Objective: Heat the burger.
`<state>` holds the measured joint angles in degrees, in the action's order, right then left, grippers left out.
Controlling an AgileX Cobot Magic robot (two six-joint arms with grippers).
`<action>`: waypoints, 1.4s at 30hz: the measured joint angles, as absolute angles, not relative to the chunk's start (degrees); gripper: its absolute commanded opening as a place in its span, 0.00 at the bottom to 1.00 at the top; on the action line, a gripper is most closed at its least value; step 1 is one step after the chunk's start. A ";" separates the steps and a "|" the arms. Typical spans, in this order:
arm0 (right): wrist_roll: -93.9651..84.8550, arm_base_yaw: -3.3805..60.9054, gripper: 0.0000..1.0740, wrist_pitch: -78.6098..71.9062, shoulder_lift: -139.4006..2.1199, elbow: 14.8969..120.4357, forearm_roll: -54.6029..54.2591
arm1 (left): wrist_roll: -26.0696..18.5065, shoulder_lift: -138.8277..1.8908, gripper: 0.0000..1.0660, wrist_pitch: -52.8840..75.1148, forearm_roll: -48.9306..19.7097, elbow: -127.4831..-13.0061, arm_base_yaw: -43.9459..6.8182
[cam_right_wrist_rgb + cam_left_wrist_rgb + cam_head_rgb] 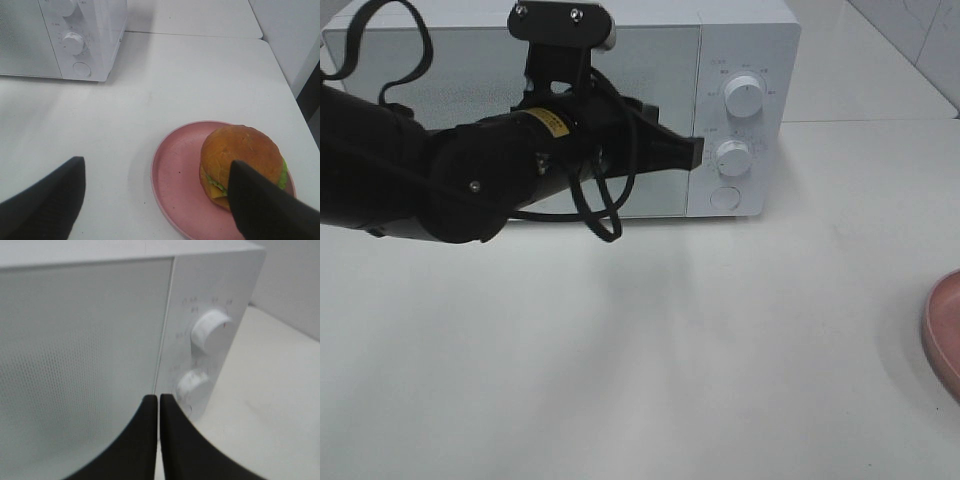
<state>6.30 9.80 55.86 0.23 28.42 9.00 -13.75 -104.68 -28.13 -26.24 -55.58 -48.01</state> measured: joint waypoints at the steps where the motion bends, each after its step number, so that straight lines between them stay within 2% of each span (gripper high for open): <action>1: 6.30 9.80 0.69 55.86 0.23 28.42 9.00 | -13.87 -104.05 0.25 -25.50 -26.24 -54.95 -47.96; 2: 6.30 9.80 0.69 55.86 0.23 28.42 9.00 | -13.92 -102.73 0.52 -19.82 -26.41 -54.14 -47.84; 3: 6.30 9.80 0.69 55.86 0.23 28.42 9.00 | -13.92 -102.73 0.52 -19.82 -26.41 -54.14 -47.84; 4: 6.30 9.80 0.69 55.86 0.23 28.42 9.00 | -13.98 -101.47 0.79 -13.58 -26.41 -53.97 -47.84; 5: 6.30 9.80 0.69 55.86 0.23 28.42 9.00 | -14.04 -100.84 0.88 -10.26 -26.41 -53.92 -47.84; 6: 6.30 9.80 0.69 55.86 0.23 28.42 9.00 | -14.04 -100.84 0.88 -10.26 -26.41 -53.92 -47.84; 7: 6.30 9.80 0.69 55.86 0.23 28.42 9.00 | -14.15 -99.81 0.95 -3.95 -26.36 -53.92 -47.84; 11: 6.30 9.80 0.69 55.86 0.23 28.42 9.00 | -14.15 -98.72 0.94 4.13 -25.90 -53.92 -47.84; 17: 6.30 9.80 0.69 55.86 0.23 28.42 9.00 | -14.15 -95.51 0.94 17.65 -18.79 -53.86 -47.84; 18: 6.30 9.80 0.69 55.86 0.23 28.42 9.00 | -13.58 -94.19 0.94 21.83 -15.87 -53.86 -47.84; 20: 6.30 9.80 0.69 55.86 0.23 28.42 9.00 | -12.55 -93.56 0.94 24.12 -14.55 -53.86 -47.61; 22: 6.30 9.80 0.69 55.86 0.23 28.42 9.00 | -7.96 -91.79 0.94 30.02 -11.17 -53.86 -45.49; 23: 6.30 9.80 0.69 55.86 0.23 28.42 9.00 | -7.96 -91.79 0.94 30.02 -11.17 -53.86 -45.49; 24: 6.30 9.80 0.69 55.86 0.23 28.42 9.00 | -4.41 -90.70 0.94 33.75 -9.51 -53.86 -43.20; 26: 6.30 9.80 0.69 55.86 0.23 28.42 9.00 | -2.69 -90.07 0.94 35.58 -8.77 -53.86 -41.71; 27: 6.30 9.80 0.69 55.86 0.23 28.42 9.00 | -0.40 -88.87 0.94 39.02 -7.62 -53.86 -38.85; 29: 6.30 9.80 0.69 55.86 0.23 28.42 9.00 | 0.00 -88.12 0.94 40.45 -6.93 -53.86 -37.24; 31: 6.30 9.80 0.69 55.86 0.23 28.42 9.00 | 0.80 -85.66 0.94 45.26 -5.33 -53.86 -32.60; 32: 6.30 9.80 0.69 55.86 0.23 28.42 9.00 | 0.80 -85.66 0.94 45.26 -5.33 -53.86 -32.60; 34: 6.30 9.80 0.69 55.86 0.23 28.42 9.00 | 0.92 -81.70 0.94 49.45 -4.93 -53.86 -25.84; 37: 6.30 9.80 0.69 55.86 0.23 28.42 9.00 | 0.92 -80.62 0.94 50.31 -4.93 -53.86 -24.29; 39: 6.30 9.80 0.69 55.86 0.23 28.42 9.00 | 0.92 -76.60 0.94 54.03 -3.61 -53.80 -16.67; 41: 6.30 9.80 0.69 55.86 0.23 28.42 9.00 | 0.92 -75.80 0.94 54.55 -3.09 -53.69 -15.24; 42: 6.30 9.80 0.69 55.86 0.23 28.42 9.00 | 0.92 -73.74 0.94 55.86 -1.89 -52.77 -12.15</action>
<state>6.30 9.80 55.86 0.23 28.42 9.00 0.92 -73.74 55.86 -1.89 -52.77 -12.15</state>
